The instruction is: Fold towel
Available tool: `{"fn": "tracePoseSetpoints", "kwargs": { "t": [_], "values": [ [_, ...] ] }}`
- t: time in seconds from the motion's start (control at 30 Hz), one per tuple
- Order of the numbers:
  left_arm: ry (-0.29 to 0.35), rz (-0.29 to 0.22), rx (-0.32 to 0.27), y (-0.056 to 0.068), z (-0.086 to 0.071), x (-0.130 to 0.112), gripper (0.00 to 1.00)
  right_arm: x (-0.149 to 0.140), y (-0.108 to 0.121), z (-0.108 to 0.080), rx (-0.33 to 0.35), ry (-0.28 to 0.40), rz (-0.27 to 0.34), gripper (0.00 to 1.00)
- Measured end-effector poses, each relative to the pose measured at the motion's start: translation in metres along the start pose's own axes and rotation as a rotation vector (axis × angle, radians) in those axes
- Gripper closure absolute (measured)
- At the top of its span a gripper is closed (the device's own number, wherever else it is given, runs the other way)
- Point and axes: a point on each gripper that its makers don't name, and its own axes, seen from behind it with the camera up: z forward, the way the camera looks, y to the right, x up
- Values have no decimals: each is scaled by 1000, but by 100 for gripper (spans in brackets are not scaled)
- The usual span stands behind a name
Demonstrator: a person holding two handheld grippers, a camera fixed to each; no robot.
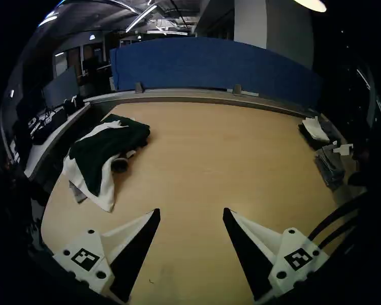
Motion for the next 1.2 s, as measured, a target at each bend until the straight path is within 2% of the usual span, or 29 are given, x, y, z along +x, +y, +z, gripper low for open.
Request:
{"fn": "tracePoseSetpoints", "kwargs": {
  "t": [0.27,0.47,0.6,0.8,0.93,1.2],
  "values": [
    [-5,-5,14,-6,0,-1,8,-16,4,21,-8,-50,0,0],
    [-8,-7,15,-7,1,-1,8,-14,4,18,-4,-46,-1,0],
    [-5,-4,10,-5,1,0,8,-8,1,4,3,-16,1,0],
    [8,-4,0,-2,0,4,8,-5,-13,-34,14,40,40,0],
    [16,-3,-8,0,0,6,8,-11,-19,-58,9,57,46,0],
    [26,7,-15,3,-5,8,8,-15,-20,-78,-8,84,52,0]
  ]
}}
